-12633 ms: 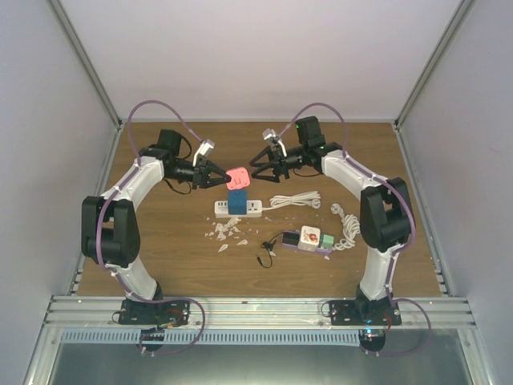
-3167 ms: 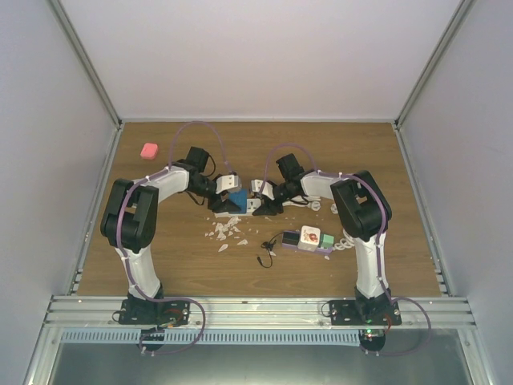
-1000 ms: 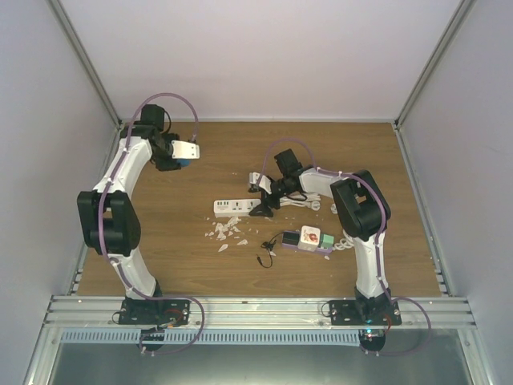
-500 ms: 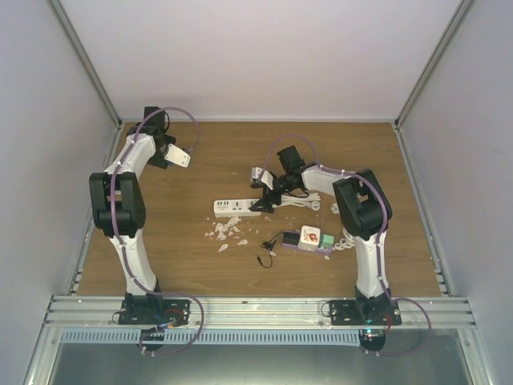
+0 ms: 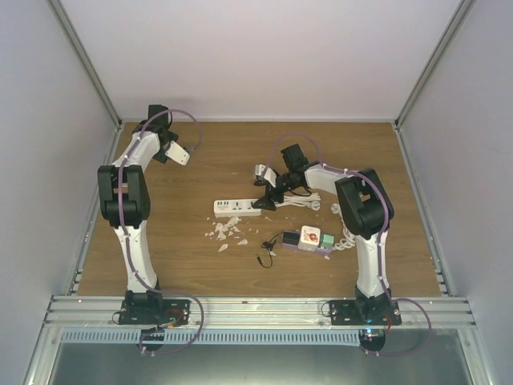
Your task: Pull the plug off the socket
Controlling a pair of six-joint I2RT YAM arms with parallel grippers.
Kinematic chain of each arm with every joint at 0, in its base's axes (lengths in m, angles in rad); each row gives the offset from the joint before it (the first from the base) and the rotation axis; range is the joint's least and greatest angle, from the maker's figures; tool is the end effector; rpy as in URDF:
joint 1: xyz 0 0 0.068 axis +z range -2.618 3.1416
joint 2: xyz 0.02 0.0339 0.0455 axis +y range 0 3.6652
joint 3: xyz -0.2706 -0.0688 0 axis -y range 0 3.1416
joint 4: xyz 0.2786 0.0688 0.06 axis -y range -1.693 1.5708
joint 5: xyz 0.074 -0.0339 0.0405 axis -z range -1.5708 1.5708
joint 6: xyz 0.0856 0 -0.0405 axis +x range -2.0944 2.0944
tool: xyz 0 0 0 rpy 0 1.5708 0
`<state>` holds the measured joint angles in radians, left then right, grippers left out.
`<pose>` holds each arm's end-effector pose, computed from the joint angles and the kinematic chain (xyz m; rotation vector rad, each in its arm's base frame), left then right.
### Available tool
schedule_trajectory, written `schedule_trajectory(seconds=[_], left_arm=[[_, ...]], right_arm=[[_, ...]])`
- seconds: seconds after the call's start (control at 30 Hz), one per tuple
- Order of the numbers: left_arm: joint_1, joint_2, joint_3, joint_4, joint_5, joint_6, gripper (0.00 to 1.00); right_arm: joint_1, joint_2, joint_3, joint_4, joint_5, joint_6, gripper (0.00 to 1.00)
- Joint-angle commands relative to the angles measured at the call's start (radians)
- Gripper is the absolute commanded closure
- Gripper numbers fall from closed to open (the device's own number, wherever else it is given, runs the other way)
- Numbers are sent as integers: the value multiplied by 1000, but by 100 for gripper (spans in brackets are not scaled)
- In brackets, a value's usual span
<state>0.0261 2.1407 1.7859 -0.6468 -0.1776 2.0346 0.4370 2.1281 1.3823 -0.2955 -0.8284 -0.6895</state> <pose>0.5328 0.0290 0.1675 2.3855 1.6062 0.8529 0.4037 0.2582 0.0844 -1.4987 1.8462 0.9492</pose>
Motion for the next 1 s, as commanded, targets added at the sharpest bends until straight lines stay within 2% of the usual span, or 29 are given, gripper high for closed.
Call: schedule_trajectory(seconds=[0.0,0.33,0.97], left_arm=[[0,43,38,69,-26,66,46],[0,82,40,111,-39,111,42],[1,88,55,74,-18,90,17]], right_arm=[[-13,9,22,4,-21,11,0],[-30,9,6,3,-30,24,0],[-56,8,13,-13,-45,15,0]])
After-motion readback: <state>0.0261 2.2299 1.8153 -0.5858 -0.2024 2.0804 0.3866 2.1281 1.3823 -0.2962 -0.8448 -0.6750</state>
